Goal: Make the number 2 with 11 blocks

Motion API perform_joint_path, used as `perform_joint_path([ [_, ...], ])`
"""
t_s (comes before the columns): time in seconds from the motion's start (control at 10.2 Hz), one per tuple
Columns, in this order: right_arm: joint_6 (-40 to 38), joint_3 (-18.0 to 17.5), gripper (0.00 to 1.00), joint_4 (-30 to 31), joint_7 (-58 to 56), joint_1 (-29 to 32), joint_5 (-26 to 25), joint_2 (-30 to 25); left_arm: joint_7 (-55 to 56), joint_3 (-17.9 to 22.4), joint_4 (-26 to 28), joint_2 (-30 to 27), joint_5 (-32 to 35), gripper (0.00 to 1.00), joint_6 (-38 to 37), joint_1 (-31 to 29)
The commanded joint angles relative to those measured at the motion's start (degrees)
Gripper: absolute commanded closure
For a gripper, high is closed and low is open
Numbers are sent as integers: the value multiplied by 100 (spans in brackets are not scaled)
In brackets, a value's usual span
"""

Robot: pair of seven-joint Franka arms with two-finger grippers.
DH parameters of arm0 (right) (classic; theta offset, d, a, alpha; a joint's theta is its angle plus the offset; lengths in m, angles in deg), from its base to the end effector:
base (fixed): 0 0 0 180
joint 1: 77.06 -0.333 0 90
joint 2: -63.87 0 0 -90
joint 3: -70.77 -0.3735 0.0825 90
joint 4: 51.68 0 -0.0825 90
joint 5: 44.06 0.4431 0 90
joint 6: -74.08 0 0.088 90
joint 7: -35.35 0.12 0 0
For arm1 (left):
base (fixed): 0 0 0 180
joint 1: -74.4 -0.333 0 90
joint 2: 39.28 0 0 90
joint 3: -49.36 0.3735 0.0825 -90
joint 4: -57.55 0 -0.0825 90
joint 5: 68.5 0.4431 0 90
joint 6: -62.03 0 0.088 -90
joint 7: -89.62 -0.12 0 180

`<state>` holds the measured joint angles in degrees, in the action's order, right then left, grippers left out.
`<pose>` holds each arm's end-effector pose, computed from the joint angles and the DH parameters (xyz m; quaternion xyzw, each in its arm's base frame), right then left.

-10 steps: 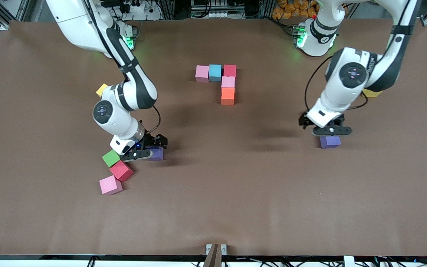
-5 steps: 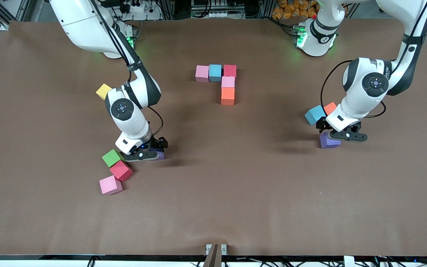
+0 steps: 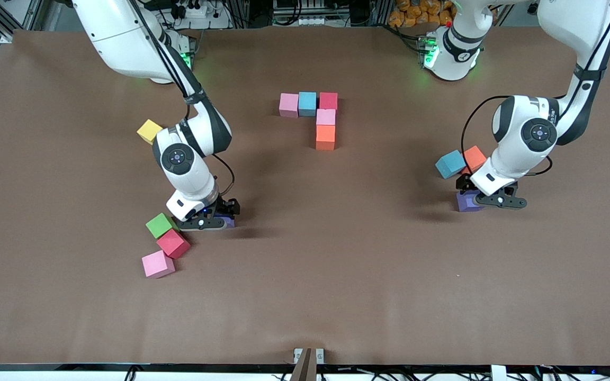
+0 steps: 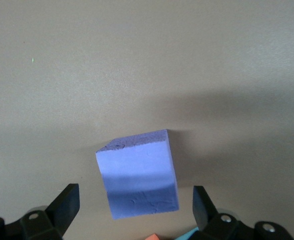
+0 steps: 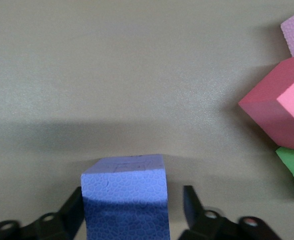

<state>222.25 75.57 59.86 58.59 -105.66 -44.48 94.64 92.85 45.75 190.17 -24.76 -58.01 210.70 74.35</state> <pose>0.6377 0.2842 0.2023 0.9983 0.0149 0.0569 0.0005 0.5730 -0.0385 0.2290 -0.9959 0.0792 -0.0165 0.0398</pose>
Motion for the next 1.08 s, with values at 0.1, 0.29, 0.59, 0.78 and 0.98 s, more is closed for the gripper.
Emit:
perform_joint_path([
  [0.1, -139, -5, 77, -281, 233, -40, -142, 69, -86, 80, -52, 226, -249, 0, 162, 67],
  [0.29, -210, -49, 77, -344, 399, -241, -134, 52, -86, 98, -52, 332, -276, 0, 233, 67],
  [0.59, -219, -145, 77, -370, 680, -540, -134, 17, -95, 177, -43, 367, -267, 0, 242, 85],
  [0.78, -367, -382, 77, -475, 1242, -602, -134, 16, -86, 195, -43, 446, -285, 0, 242, 85],
  [0.98, -368, -480, 77, -476, 1307, -795, -151, -1, -86, 230, -43, 508, -285, 0, 242, 85],
])
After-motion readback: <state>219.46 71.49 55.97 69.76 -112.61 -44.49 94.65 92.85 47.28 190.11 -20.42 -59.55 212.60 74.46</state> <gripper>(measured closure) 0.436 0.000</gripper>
